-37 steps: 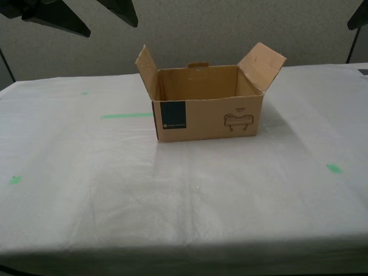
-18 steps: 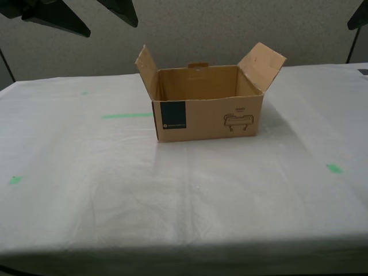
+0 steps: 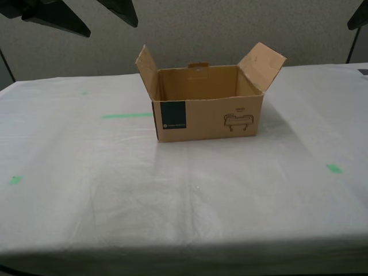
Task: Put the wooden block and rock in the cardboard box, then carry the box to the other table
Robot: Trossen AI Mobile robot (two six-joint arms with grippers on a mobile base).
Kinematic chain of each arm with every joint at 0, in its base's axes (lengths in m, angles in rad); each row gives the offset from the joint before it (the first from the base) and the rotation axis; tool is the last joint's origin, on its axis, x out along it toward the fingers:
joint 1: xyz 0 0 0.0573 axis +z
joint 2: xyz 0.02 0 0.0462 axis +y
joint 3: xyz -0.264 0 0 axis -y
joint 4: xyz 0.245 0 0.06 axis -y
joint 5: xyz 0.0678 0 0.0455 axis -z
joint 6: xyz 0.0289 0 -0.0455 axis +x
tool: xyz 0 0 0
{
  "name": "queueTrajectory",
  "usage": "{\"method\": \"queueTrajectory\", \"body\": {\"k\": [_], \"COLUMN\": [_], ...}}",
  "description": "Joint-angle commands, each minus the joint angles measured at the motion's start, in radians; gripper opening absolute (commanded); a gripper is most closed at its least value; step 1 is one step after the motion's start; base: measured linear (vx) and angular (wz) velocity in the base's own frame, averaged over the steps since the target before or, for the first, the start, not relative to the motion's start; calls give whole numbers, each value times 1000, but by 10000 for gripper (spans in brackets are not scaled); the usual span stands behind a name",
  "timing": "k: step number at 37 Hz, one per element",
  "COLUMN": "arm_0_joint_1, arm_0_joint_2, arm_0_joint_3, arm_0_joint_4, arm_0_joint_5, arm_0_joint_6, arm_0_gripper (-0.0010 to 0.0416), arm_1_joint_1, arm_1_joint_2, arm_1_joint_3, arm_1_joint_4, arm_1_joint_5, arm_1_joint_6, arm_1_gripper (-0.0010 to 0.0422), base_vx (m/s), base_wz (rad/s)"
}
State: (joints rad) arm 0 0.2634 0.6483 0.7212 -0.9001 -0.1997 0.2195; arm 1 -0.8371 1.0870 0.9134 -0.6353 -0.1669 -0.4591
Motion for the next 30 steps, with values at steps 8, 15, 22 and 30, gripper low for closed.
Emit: {"method": "queueTrajectory", "body": {"k": [8, 15, 22, 30], "arm_0_joint_1": [0, 0, 0, 0], "arm_0_joint_2": [0, 0, 0, 0], "arm_0_joint_3": [0, 0, 0, 0], "arm_0_joint_4": [2, 2, 2, 2], "arm_0_joint_5": [4, 3, 4, 4], "arm_0_joint_6": [0, 0, 0, 0], "arm_0_gripper": [388, 388, 388, 388], "arm_1_joint_1": [-1, -1, -1, -1], "arm_1_joint_2": [0, 0, 0, 0], "arm_1_joint_3": [1, 1, 1, 1], "arm_1_joint_4": [2, 2, 2, 2], "arm_1_joint_5": [0, 0, 0, 0], "arm_1_joint_6": [-3, -3, -3, -3], "arm_1_gripper": [398, 398, 398, 398], "base_vx": [0, 0, 0, 0], "base_wz": [0, 0, 0, 0]}}
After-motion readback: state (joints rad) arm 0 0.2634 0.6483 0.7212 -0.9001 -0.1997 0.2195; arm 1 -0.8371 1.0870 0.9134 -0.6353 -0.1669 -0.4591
